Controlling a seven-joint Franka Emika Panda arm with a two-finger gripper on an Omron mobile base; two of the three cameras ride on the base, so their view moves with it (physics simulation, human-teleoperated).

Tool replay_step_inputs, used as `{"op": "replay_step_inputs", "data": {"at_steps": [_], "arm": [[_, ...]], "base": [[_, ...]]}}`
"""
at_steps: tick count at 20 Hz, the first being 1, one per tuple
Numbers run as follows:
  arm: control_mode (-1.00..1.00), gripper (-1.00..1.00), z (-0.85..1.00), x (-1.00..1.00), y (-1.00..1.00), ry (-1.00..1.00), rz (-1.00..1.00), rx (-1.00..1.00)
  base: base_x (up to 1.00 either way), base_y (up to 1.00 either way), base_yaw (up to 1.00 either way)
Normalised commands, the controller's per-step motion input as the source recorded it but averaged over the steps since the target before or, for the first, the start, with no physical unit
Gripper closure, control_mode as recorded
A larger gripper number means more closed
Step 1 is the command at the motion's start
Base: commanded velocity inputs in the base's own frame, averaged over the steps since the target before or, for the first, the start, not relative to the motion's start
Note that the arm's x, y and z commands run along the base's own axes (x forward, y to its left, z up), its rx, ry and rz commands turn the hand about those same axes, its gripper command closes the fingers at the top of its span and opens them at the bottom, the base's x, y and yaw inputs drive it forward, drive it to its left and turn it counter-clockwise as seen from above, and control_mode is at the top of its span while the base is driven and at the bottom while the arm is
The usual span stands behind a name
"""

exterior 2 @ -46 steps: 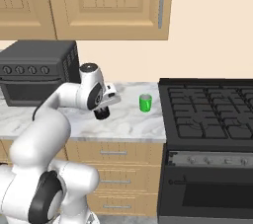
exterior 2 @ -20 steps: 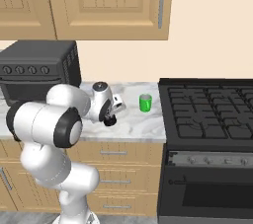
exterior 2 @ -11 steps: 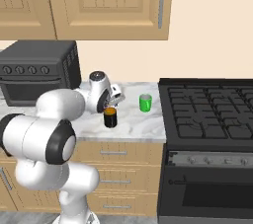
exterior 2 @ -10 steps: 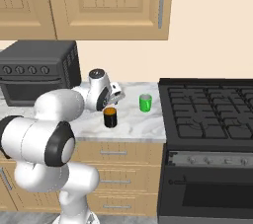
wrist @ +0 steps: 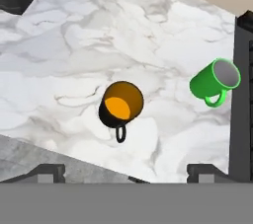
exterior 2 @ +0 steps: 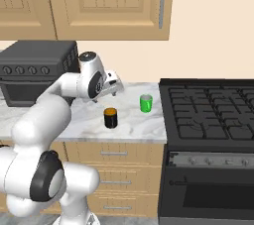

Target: Clear the mugs and bowl far away from the sink.

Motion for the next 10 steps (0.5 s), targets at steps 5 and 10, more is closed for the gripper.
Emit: {"op": "replay_step_inputs", "data": {"at_steps": [5, 10], "arm": [[-1.00, -1.00, 0.32, -0.68, 0.00, 0.00, -0.19, 0.00], [1.00, -1.00, 0.10, -0.23, -0.04, 0.00, -0.08, 0.00]], "base": [[0.00, 0.00, 0.00], [-0.24, -0.24, -0.17]]}}
